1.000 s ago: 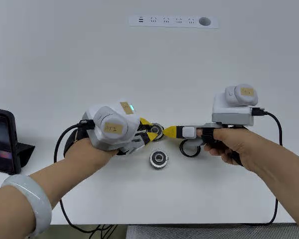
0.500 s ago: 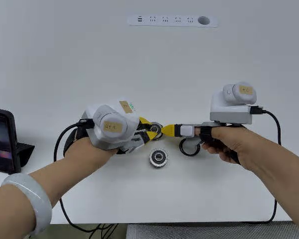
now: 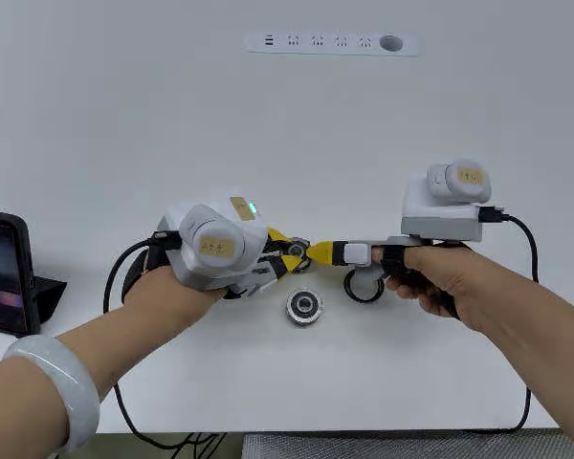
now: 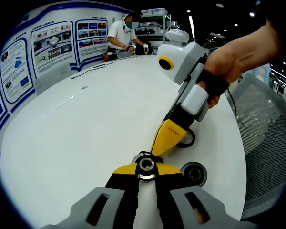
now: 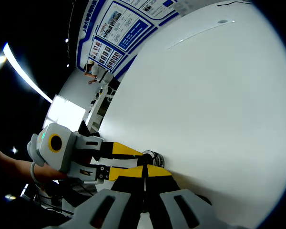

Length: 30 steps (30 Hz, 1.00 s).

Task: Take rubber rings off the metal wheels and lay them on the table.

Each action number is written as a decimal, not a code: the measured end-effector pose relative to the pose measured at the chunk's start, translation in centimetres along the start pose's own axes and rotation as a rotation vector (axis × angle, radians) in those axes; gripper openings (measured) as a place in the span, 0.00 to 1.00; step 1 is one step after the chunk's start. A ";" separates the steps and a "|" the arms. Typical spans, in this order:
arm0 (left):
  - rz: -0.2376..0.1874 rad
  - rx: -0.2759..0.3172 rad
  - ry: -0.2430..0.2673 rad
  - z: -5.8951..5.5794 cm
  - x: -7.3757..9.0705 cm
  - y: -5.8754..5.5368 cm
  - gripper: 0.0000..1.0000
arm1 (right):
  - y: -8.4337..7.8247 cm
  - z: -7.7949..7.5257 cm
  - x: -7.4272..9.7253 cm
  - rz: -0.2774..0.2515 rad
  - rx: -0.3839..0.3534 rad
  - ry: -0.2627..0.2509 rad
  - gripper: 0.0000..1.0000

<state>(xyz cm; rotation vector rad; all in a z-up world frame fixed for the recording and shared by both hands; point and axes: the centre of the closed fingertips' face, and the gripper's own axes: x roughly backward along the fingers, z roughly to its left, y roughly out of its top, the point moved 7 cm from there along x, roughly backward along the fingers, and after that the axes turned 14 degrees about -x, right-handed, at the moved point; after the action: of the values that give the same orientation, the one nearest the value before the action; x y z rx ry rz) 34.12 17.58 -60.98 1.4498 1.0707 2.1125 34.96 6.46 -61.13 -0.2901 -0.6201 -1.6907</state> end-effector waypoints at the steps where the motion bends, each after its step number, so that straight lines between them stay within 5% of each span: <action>1: 0.001 -0.001 0.000 0.0 0.0 0.0 0.13 | 0.0 0.0 0.0 0.000 0.001 0.000 0.02; 22: 0.003 -0.006 -0.003 0.0 0.0 0.0 0.13 | 0.1 1.1 -0.1 -0.009 -0.013 0.054 0.02; 30: 0.005 -0.011 -0.004 0.0 0.0 0.0 0.13 | 0.2 0.9 0.3 -0.020 -0.008 0.038 0.02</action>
<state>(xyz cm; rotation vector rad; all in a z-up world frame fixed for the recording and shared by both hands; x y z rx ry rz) 34.15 17.55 -61.00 1.4526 1.0539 2.1147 34.97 6.63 -60.18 -0.2577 -0.5894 -1.7143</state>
